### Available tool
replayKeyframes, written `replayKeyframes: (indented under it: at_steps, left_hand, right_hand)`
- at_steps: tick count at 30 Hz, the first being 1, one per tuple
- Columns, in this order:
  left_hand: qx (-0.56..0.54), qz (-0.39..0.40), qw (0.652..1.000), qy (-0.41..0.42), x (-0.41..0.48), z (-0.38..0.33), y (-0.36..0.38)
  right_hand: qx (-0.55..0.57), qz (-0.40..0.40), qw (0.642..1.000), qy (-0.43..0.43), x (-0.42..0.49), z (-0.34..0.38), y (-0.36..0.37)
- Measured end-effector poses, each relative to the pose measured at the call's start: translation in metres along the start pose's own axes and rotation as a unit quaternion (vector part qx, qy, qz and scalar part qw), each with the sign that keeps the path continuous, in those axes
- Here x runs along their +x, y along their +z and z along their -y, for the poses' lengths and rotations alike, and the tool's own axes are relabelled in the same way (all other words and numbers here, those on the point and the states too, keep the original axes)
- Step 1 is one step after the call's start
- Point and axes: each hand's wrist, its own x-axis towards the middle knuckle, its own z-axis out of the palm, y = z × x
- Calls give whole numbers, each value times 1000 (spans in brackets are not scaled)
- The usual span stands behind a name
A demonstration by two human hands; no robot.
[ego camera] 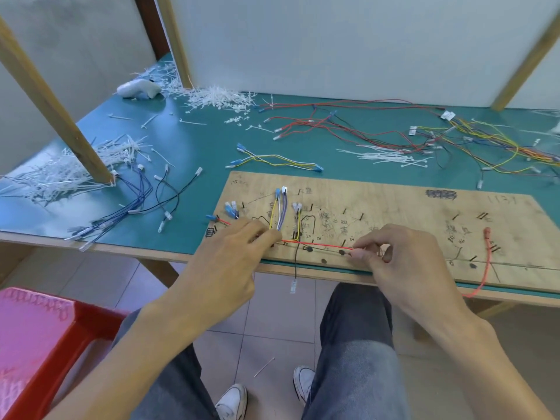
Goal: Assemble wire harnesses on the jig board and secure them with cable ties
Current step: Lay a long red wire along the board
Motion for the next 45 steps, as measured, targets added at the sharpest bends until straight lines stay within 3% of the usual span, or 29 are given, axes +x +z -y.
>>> replayKeyframes:
  at_steps: [15,26,37,39,42,45]
  left_hand:
    - [18,-6,1000,13,3,0,6]
    - [21,5,1000,16,6,1,4]
    - [25,-12,999,18,-4,7,19]
    - [32,-19,999,23,-5,9,23]
    - [23,-19,999,17,-6,10,25]
    - [26,-18,999,13,-5,8,24]
  right_hand:
    - [-20,-38,995,93,7,-31,-35]
    - [-10,-45,993,113,11,-41,-38]
    - [-114,-31,988,95,-10,-48,-38]
    - [-75,-9,990,123,-25,-55,-39]
    - [72,28,974,215,-48,-61,-43]
    - [65,36,970,232,-65,-63,-40]
